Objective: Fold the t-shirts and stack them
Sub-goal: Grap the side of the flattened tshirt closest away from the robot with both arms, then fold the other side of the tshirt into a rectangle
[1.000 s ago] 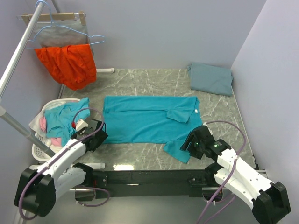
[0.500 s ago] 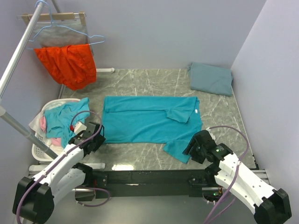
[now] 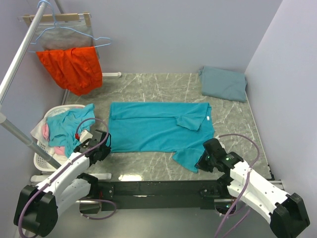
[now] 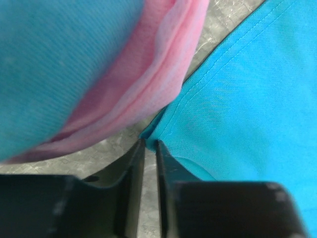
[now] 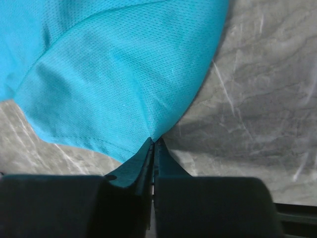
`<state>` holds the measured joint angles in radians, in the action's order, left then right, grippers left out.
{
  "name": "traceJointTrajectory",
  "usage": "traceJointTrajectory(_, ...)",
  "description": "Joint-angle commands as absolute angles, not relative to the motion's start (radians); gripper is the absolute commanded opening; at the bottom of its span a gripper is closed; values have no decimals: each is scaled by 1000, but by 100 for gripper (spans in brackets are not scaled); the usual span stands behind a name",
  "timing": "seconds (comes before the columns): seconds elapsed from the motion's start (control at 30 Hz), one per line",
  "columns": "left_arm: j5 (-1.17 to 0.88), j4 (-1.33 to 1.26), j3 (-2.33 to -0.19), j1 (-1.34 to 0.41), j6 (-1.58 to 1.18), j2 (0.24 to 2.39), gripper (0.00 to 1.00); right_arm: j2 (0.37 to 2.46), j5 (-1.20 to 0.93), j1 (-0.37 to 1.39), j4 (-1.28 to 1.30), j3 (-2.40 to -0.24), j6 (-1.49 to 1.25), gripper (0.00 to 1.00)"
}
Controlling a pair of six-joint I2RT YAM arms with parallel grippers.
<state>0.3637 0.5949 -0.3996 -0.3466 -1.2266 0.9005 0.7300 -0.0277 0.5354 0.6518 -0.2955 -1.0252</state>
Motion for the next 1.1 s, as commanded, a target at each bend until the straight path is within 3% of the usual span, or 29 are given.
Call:
traceJointTrajectory(0.0, 362, 586, -408, -350, -1227, 899, 17, 717, -9, 546, 649, -314, -1022, 0)
traceJointTrajectory(0.27, 365, 655, -468, -348, -1215, 830, 1, 499, 107, 552, 840, -434, -1042, 0)
traceJointTrajectory(0.63, 370, 658, -500, -348, -1200, 834, 1, 498, 239, 552, 848, -549, -1006, 0)
traceJointTrajectory(1.07, 443, 598, -617, -348, -1123, 968, 1, 716, 391, 542, 743, -716, -858, 0)
